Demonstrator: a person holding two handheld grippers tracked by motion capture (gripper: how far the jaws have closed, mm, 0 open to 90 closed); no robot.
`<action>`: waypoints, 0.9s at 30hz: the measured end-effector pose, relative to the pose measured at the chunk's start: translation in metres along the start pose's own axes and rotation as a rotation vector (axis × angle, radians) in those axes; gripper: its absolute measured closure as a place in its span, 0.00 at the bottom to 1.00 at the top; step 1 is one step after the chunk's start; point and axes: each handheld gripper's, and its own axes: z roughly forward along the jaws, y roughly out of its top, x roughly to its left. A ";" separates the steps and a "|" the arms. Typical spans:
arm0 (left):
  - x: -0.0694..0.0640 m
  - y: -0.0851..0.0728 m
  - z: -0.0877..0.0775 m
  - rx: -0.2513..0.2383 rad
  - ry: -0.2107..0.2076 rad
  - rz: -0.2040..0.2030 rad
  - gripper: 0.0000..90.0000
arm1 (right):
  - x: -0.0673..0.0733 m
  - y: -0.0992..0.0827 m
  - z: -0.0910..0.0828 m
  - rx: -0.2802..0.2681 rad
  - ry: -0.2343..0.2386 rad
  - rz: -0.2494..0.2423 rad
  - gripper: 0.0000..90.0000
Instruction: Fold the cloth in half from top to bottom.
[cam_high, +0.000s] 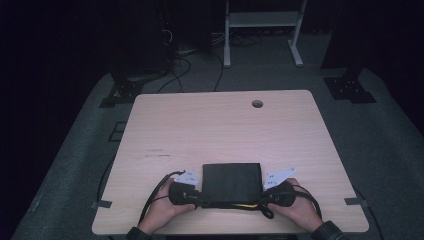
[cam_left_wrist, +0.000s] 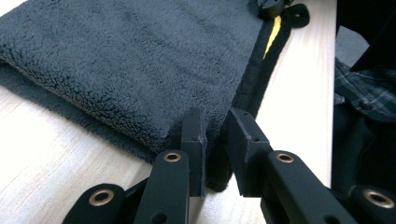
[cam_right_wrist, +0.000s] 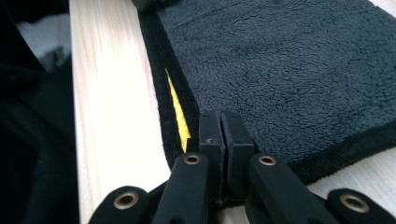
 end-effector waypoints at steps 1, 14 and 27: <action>-0.001 0.000 0.000 0.002 0.007 0.007 0.85 | 0.002 0.000 0.001 0.005 -0.012 -0.014 0.97; -0.005 0.007 -0.018 -0.108 0.090 0.015 0.42 | -0.009 0.004 -0.016 -0.123 -0.121 0.003 0.51; 0.011 -0.013 -0.050 -0.130 0.313 -0.032 0.19 | -0.031 -0.016 -0.047 -0.162 -0.260 0.085 0.31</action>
